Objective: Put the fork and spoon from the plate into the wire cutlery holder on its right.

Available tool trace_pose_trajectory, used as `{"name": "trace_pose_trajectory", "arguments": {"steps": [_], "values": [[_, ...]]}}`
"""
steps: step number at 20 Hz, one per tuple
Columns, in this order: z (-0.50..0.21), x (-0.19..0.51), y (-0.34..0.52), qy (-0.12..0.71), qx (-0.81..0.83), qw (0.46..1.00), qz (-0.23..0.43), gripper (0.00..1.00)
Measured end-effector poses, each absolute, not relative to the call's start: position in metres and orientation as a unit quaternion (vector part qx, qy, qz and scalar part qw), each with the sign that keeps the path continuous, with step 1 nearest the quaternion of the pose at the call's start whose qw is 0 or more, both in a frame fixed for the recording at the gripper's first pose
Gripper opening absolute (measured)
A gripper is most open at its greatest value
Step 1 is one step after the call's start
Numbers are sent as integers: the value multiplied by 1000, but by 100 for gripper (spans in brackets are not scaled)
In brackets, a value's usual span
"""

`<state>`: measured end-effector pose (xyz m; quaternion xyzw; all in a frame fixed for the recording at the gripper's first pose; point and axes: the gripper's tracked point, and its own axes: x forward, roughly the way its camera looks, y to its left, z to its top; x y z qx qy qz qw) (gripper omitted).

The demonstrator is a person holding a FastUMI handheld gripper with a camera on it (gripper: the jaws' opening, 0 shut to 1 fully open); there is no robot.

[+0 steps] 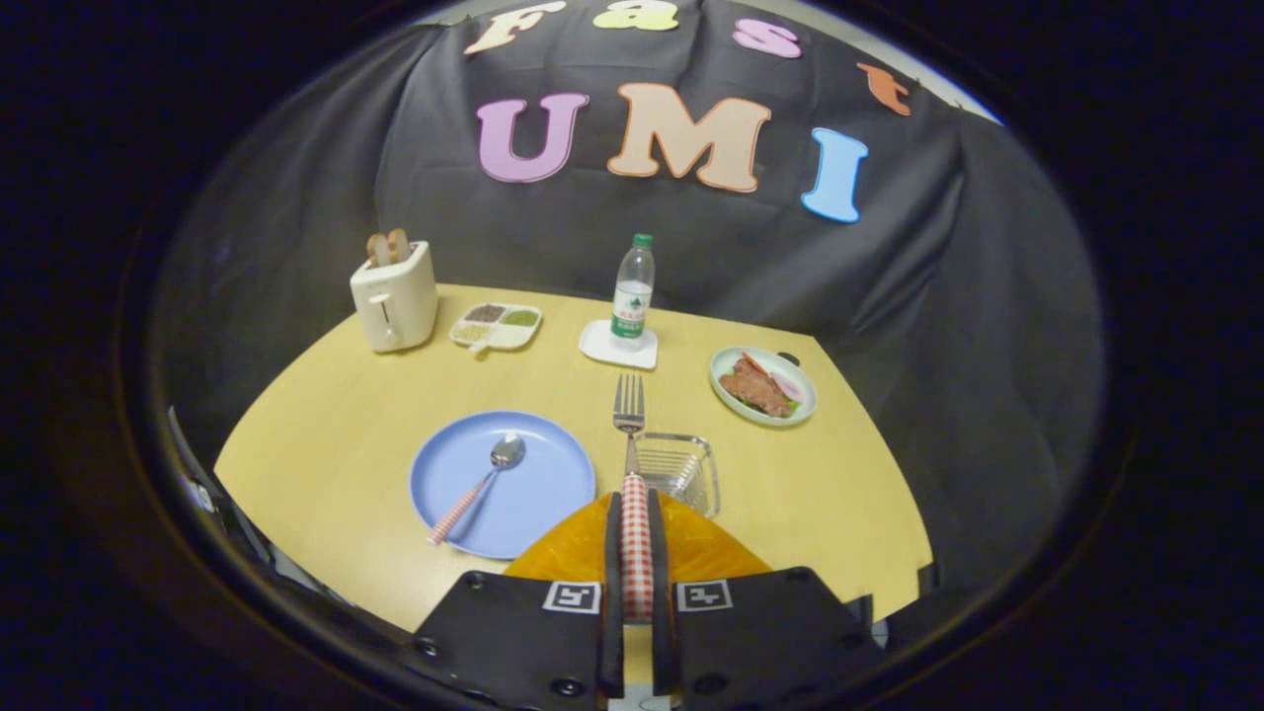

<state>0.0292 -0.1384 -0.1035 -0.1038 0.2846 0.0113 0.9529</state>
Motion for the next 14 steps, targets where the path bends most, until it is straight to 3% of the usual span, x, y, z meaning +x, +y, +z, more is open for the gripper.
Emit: {"name": "trace_pose_trajectory", "arguments": {"steps": [8, 14], "values": [[-126, 17, -175, 430, -164, 886, 58, 14], [-137, 46, -180, 509, -146, 845, 74, 14]]}}
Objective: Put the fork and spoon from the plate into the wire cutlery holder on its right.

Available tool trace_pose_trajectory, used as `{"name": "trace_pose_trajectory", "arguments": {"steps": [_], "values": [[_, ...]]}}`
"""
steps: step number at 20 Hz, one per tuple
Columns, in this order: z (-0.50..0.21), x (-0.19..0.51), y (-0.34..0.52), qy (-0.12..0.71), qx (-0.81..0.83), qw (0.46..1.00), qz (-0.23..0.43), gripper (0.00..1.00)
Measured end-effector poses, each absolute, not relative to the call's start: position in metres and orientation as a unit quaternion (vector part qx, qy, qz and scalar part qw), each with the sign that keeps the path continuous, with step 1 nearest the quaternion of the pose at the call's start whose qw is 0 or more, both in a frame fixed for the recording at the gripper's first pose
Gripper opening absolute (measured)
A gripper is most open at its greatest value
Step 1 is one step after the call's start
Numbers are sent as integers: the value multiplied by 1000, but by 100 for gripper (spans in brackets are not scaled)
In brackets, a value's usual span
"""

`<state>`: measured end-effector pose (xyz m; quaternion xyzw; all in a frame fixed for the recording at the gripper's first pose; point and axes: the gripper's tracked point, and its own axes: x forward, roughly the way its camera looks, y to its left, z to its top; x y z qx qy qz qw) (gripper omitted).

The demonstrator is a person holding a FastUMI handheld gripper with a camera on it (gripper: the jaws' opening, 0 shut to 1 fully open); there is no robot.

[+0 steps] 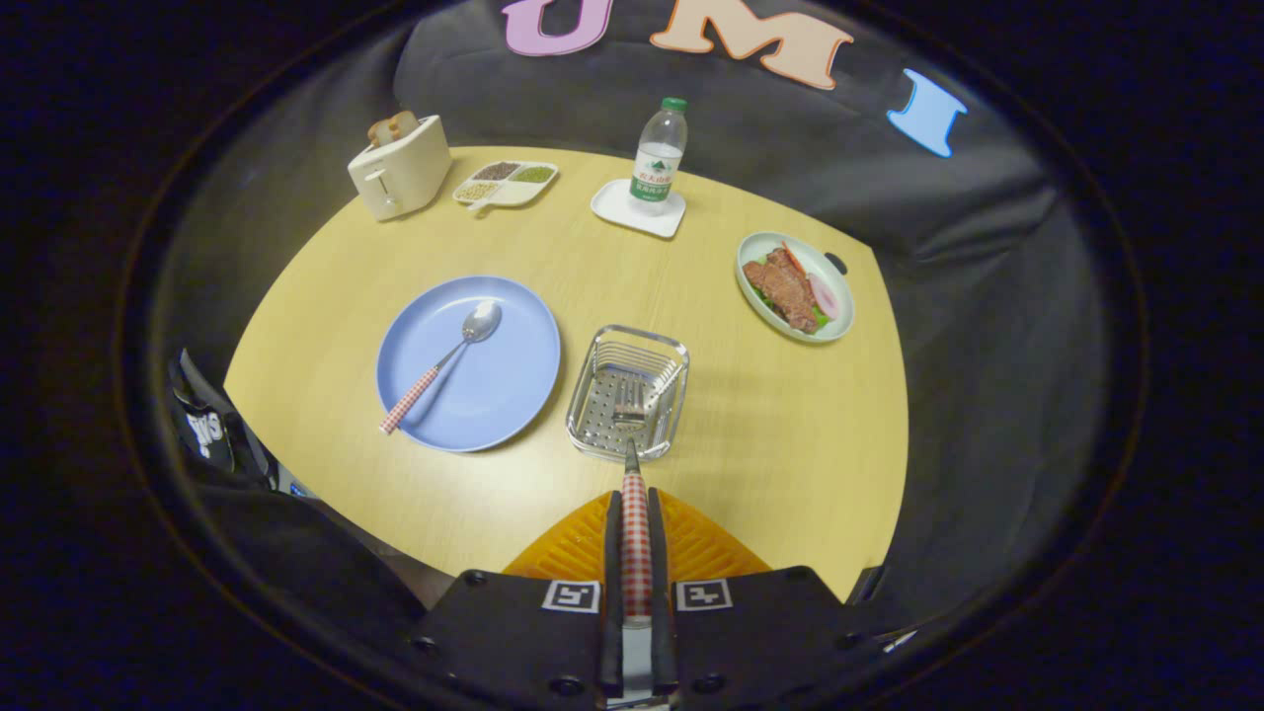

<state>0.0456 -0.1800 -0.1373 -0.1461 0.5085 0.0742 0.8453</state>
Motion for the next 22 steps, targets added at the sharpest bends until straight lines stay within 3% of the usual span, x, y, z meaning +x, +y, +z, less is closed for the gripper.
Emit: {"name": "trace_pose_trajectory", "arguments": {"steps": [9, 15, 22], "values": [[-157, 65, -176, 580, -143, 798, 80, 17], [-151, 76, -172, 565, -112, 814, 71, 24], [-128, 88, -164, 503, -66, 859, 66, 74]]}}
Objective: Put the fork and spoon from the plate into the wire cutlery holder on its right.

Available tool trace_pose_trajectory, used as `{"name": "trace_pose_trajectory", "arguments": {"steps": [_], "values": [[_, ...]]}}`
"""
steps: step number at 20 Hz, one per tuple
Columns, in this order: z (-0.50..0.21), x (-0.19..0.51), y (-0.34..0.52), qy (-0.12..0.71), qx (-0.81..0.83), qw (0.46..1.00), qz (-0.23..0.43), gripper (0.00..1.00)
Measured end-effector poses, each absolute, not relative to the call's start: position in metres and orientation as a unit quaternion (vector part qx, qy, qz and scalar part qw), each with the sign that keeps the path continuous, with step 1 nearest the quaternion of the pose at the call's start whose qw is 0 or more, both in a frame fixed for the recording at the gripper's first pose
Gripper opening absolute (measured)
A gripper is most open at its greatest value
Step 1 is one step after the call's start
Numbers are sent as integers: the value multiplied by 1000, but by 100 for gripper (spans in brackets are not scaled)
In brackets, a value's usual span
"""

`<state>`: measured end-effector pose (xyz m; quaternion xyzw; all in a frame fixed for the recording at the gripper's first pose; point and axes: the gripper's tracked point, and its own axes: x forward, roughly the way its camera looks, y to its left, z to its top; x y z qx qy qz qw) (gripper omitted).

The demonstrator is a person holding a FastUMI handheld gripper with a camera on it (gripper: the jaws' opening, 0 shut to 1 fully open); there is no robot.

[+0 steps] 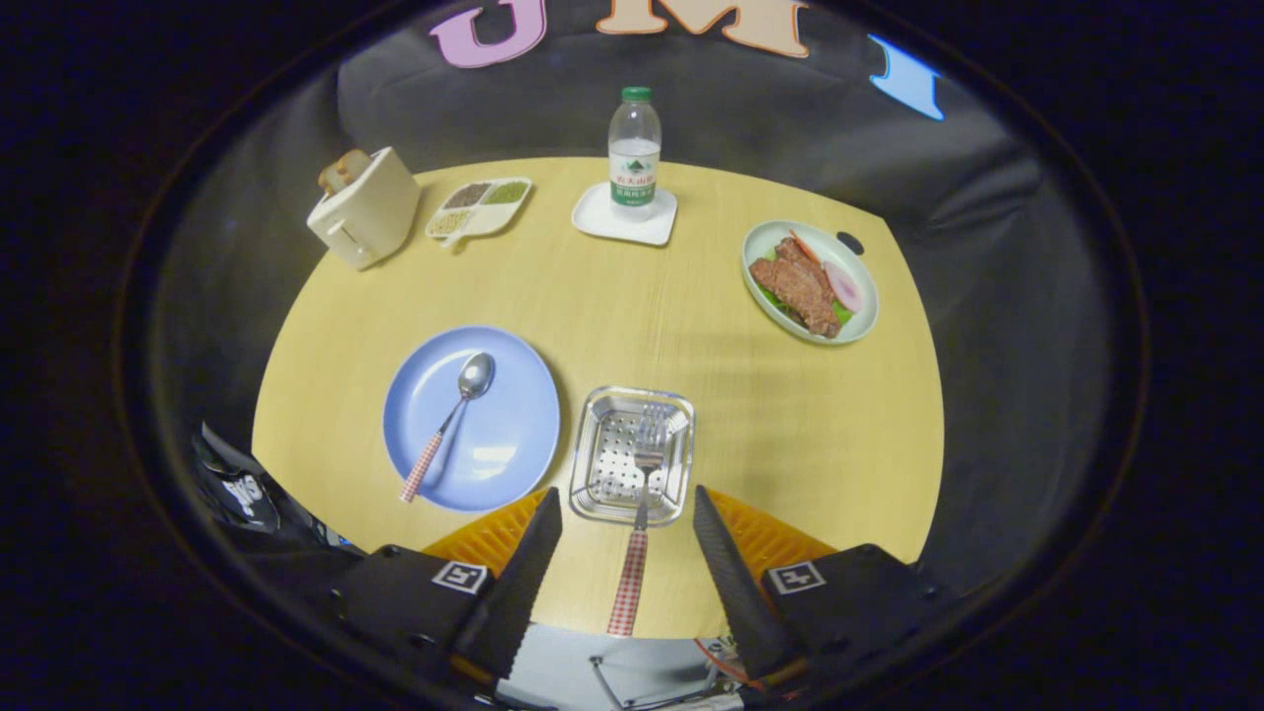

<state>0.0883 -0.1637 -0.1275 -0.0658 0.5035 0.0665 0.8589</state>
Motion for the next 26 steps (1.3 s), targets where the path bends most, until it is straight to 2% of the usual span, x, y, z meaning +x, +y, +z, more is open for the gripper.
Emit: {"name": "trace_pose_trajectory", "arguments": {"steps": [3, 11, 17, 21, 26], "values": [[-112, 94, -159, 464, -50, 882, 61, 96], [-62, 92, -119, 328, -56, 941, 53, 99], [-52, 83, -70, 249, 6, 968, 28, 99], [-69, 79, -41, 223, 20, 975, 12, 99], [-121, 75, -6, 233, 38, 972, 1, 99]]}}
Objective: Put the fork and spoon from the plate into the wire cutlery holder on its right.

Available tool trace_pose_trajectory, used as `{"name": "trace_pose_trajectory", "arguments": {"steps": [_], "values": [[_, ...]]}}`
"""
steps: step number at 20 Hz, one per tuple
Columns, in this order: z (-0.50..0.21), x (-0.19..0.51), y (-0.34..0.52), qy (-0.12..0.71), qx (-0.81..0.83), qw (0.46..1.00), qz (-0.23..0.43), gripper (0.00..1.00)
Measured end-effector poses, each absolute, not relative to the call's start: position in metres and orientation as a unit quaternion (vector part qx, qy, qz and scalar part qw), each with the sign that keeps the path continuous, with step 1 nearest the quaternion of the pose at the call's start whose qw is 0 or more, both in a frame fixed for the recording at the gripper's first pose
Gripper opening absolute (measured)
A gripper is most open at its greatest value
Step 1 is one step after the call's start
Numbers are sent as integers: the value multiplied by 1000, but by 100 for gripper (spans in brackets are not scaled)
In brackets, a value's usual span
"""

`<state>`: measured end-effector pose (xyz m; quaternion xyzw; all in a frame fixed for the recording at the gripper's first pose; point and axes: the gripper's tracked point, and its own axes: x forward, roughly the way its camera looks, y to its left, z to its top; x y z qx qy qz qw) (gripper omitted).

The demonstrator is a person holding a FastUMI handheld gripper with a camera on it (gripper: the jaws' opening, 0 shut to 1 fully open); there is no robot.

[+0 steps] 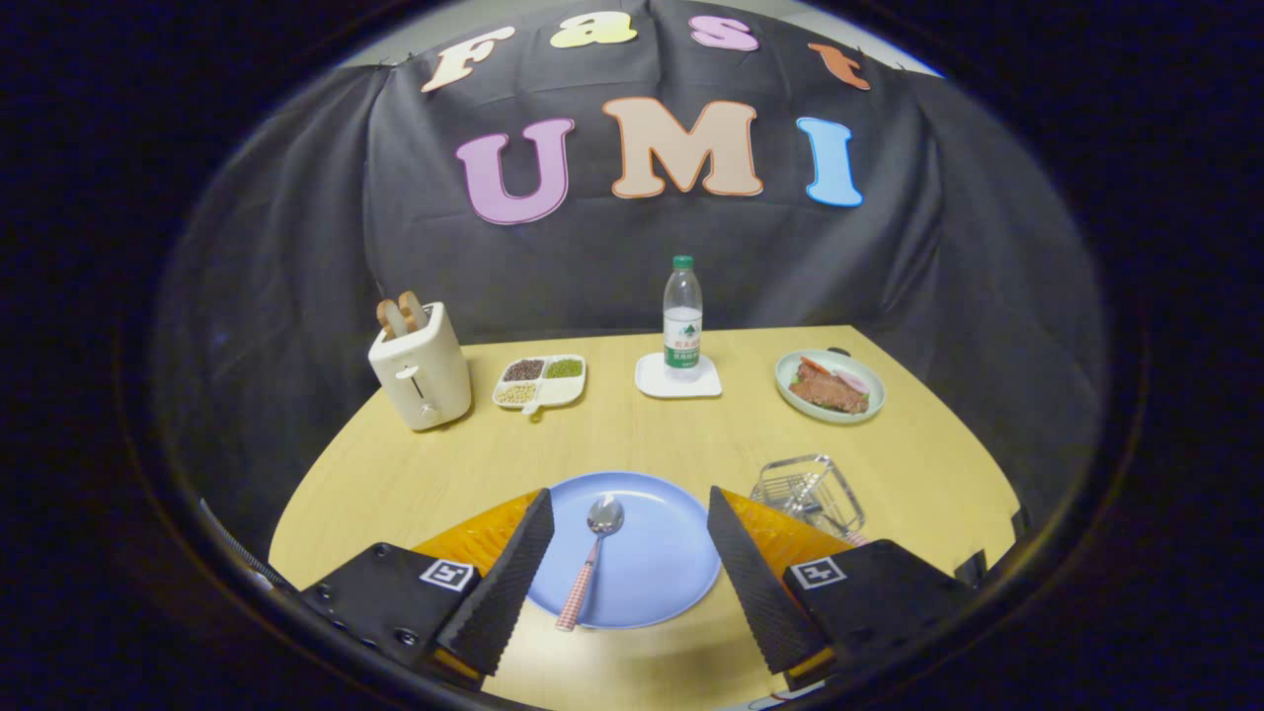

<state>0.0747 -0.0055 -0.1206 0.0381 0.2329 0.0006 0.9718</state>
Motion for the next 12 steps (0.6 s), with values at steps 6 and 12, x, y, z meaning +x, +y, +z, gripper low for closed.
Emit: {"name": "trace_pose_trajectory", "arguments": {"steps": [6, 12], "values": [[-200, 66, 19, 286, 69, 955, -26, 99], [-235, 65, 24, 311, 49, 948, -37, 83]]}}
